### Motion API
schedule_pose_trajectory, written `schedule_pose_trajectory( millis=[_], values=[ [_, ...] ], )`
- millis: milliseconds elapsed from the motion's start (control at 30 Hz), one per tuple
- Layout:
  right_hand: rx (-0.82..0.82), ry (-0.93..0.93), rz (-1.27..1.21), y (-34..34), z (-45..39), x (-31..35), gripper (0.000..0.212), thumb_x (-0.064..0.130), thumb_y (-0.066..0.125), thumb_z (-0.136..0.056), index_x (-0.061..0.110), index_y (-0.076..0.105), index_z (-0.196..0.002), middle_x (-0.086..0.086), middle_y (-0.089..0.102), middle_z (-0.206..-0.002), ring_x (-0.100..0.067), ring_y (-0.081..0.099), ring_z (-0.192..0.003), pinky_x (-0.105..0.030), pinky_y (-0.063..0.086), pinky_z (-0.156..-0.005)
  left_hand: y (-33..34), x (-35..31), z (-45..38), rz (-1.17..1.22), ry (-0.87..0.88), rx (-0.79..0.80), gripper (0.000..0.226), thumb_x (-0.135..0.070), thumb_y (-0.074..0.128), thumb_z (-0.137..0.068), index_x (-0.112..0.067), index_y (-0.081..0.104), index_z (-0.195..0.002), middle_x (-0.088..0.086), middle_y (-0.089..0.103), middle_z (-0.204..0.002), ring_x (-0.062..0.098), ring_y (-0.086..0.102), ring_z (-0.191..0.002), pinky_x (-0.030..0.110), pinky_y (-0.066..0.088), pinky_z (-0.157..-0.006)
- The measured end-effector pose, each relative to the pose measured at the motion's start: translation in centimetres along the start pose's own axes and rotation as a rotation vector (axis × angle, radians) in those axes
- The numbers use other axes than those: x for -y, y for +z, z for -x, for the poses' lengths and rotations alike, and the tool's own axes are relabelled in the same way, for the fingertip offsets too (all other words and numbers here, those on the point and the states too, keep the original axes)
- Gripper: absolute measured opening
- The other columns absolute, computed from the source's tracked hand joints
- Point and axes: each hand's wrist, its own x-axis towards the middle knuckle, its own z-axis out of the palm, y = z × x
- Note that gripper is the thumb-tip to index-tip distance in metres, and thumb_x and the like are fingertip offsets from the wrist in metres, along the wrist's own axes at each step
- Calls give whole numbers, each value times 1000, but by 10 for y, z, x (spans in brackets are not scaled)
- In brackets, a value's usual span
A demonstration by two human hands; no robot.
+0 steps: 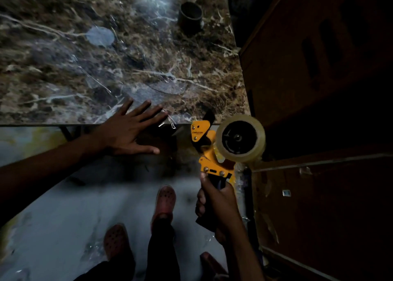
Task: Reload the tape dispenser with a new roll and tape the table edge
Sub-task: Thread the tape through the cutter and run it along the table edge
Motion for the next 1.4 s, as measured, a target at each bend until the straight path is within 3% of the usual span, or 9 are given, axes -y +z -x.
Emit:
schedule_pose_trajectory(
  millis=[100,333,467,733,1000,1133,1233,1300,1400],
  values=[
    [64,-72,15,15,-19,40,39,35,61,-101,5,55,-77,-9,55,-54,-20,50,-35,-22,42,-42,-1,2,0,6,-5,1,113,-101,20,-82,-33,3,-171,-3,5,-179,30,4,-166,62,5,-132],
    [179,-109,-148,50,-108,107,39,42,52,-104,8,54,-84,-7,58,-57,-19,59,-41,-25,49,-42,-3,6,-4,39,-129,-46,113,-102,17,-81,-35,1,-171,-6,4,-179,25,0,-166,56,4,-133],
    [204,-70,-167,61,-142,121,44,44,53,-103,6,54,-80,-9,53,-55,-23,55,-48,-26,49,-45,-7,14,-12,63,-188,-53,111,-101,16,-83,-35,0,-171,-7,2,-179,25,-1,-167,56,3,-134],
    [277,16,-81,64,-182,134,51,50,51,-101,2,58,-85,-15,68,-59,-28,73,-54,-40,65,-55,-5,13,-18,57,-229,-96,111,-99,25,-84,-32,8,-172,-5,10,-179,26,6,-167,59,11,-132],
    [294,62,-52,60,-187,137,37,38,57,-102,3,58,-88,-20,61,-72,-23,69,-51,-32,61,-51,-7,10,-19,35,-234,-107,113,-98,30,-84,-30,13,-171,-3,16,-179,30,14,-166,62,19,-130],
    [136,-24,-26,59,-181,134,38,40,60,-101,5,59,-87,-15,56,-65,-22,57,-51,-29,48,-49,-15,9,-19,54,-255,-36,112,-98,31,-84,-30,15,-171,-3,16,-179,30,15,-166,61,17,-131],
    [-162,-307,396,53,-176,133,30,39,69,-96,17,58,-81,3,58,-71,-15,60,-70,-25,42,-59,-33,1,-21,114,-306,12,110,-99,27,-85,-32,15,-171,-5,13,-179,29,16,-166,56,17,-132],
    [-280,-433,502,51,-162,142,27,38,73,-93,15,59,-101,-2,64,-93,-27,65,-95,-22,47,-73,-54,-6,-25,148,-352,-46,108,-97,26,-87,-31,17,-171,-6,13,-178,28,18,-165,54,20,-130],
    [-430,-702,620,63,-149,169,56,46,66,-91,7,55,-130,-17,57,-133,-38,56,-124,-43,48,-100,-91,-17,-34,213,-422,-155,103,-95,25,-89,-35,9,-171,-10,7,-178,21,10,-166,48,11,-133]
  ],
)
